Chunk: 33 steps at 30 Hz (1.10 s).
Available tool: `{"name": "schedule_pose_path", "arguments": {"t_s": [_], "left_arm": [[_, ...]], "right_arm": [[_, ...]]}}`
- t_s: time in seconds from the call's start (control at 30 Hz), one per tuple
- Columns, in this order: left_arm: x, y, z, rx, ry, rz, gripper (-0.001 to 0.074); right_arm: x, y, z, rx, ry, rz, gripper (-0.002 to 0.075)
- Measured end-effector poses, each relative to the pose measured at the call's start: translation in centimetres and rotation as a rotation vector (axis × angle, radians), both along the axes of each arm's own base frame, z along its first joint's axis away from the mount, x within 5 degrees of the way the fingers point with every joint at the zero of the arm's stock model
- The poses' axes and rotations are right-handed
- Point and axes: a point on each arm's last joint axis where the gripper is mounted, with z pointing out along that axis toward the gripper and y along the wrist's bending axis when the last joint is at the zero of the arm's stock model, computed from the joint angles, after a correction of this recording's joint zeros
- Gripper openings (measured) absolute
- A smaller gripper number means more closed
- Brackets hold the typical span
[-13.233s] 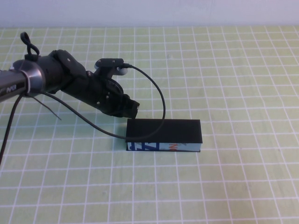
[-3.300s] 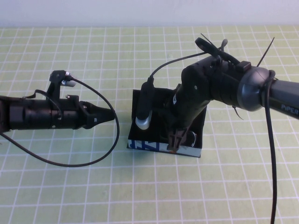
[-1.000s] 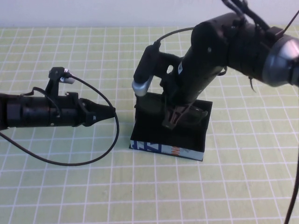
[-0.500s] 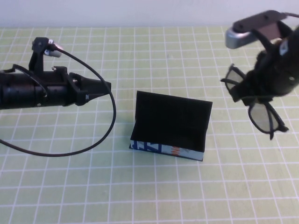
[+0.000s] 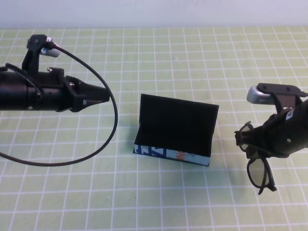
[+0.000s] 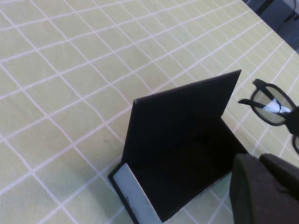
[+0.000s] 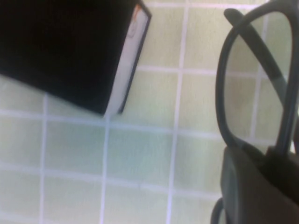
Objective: Take glasses out of glasses case
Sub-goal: Place the glasses on the table
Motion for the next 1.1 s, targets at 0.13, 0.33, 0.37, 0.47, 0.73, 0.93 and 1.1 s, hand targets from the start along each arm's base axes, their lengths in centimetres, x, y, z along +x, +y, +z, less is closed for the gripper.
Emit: {"name": "schedule_pose_path", "arguments": {"t_s": [0.13, 0.33, 0.37, 0.47, 0.73, 0.93, 1.1], "left_arm": [[-0.7, 0.1, 0.7, 0.022, -0.008, -0.013, -0.0004], [-1.4, 0.1, 1.4, 0.047, -0.009, -0.029, -0.0004], [-1.4, 0.2, 1.4, 0.052, -0.009, -0.031, -0.0004], [-1.6, 0.2, 1.6, 0.062, -0.015, -0.036, -0.0004], [-2.1, 0.3, 2.2, 0.072, -0.028, -0.034, -0.0004], [-1.5, 1.2, 2.2, 0.08, -0.021, 0.053, -0.0004], [-1.6, 1.2, 2.6, 0.049, 0.001, 0.079, -0.0004]], "right_arm": [[1.0, 0.3, -1.8, -0.001, 0.017, -0.019, 0.0059], [1.5, 0.4, -3.7, -0.024, 0.058, -0.018, 0.0071], [1.5, 0.4, -3.7, -0.028, 0.056, -0.015, 0.0087], [1.5, 0.3, -3.7, -0.041, 0.052, -0.005, 0.0168], [1.9, 0.2, -2.7, -0.07, 0.031, 0.026, 0.0339], [0.5, -0.3, 1.6, -0.052, -0.053, 0.04, 0.0349], [-2.3, -1.1, 6.0, -0.027, -0.119, 0.052, 0.0322]]}}
